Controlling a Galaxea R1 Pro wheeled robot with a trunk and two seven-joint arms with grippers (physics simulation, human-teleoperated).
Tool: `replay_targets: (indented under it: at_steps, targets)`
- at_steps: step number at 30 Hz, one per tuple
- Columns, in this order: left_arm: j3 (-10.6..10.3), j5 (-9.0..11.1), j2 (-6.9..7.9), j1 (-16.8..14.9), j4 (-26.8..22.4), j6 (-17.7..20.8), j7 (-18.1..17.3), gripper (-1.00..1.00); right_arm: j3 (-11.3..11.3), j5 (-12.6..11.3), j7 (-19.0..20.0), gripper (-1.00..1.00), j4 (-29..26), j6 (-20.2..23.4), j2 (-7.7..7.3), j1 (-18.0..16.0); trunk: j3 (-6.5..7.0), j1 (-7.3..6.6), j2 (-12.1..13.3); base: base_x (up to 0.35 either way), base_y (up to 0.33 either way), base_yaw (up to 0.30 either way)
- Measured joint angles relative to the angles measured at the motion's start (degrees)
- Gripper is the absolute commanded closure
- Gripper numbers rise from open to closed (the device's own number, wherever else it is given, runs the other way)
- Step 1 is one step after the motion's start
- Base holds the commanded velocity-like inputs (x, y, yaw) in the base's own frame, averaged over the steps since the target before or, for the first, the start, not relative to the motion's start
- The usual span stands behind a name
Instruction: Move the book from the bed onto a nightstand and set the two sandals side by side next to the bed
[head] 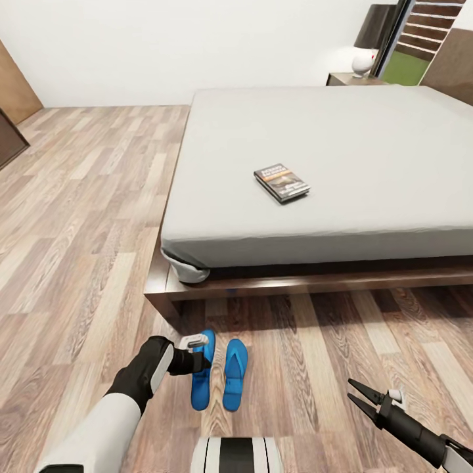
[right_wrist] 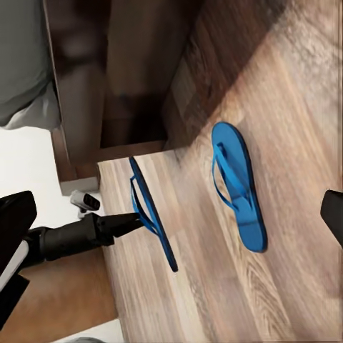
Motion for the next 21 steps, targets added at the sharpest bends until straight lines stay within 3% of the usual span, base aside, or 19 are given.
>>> replay_targets:
  at_steps: [4,9,21]
  targets:
    - [-0.68,0.01,-0.07,-0.42,-0.05,-0.24,-0.04,1.00,0.03,-0.01,0.02,-1.00,0.04,0.00,0.00,0.00,-0.89,0.10,-0.05,0.000,0.000,0.000]
    - [-3.00,0.08,-0.44,-0.86,-0.09,-0.38,-0.05,1.00,0.04,-0.02,0.01,-1.00,0.06,0.00,0.00,0.00,-2.00,0.23,-0.12,0.000,0.000,0.000]
    - [-3.64,0.06,-0.70,-0.98,-1.91,-0.53,-0.01,1.00,0.04,-0.01,0.03,-1.00,0.06,0.00,0.00,0.00,-4.66,0.54,-0.28,0.000,0.000,0.000]
